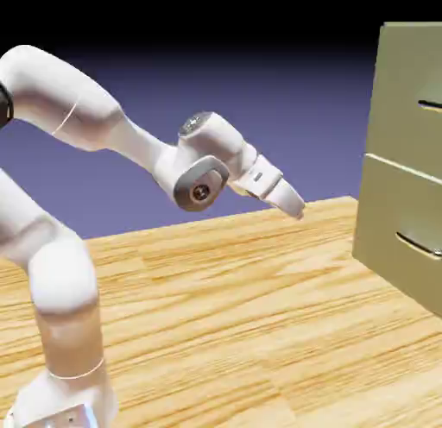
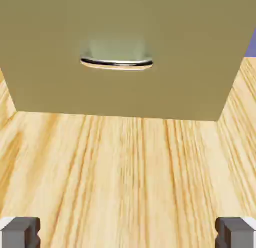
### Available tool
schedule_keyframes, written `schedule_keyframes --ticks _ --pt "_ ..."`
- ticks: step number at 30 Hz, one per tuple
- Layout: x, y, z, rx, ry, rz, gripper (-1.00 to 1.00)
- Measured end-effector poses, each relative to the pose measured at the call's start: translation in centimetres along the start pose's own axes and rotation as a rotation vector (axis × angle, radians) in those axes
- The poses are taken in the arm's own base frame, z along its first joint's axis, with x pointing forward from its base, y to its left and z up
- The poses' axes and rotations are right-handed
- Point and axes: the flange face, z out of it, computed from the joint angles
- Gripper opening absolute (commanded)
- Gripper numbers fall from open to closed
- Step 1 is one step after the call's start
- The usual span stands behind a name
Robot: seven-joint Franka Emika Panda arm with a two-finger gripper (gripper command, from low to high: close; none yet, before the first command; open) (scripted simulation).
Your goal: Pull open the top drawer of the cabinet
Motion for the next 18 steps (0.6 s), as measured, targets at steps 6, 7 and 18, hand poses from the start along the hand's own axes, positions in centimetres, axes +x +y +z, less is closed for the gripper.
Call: schedule_keyframes --ticks 6,7,18 --pt "-3.6 -6.8 5.1 -0.053 -0.078 -0.442 0.0" --pt "-4.4 -7.8 5.9 -0.056 -0.093 -0.513 0.0" --pt "-14.9 -17.9 12.9 0.059 -0.209 -1.214 0.0"
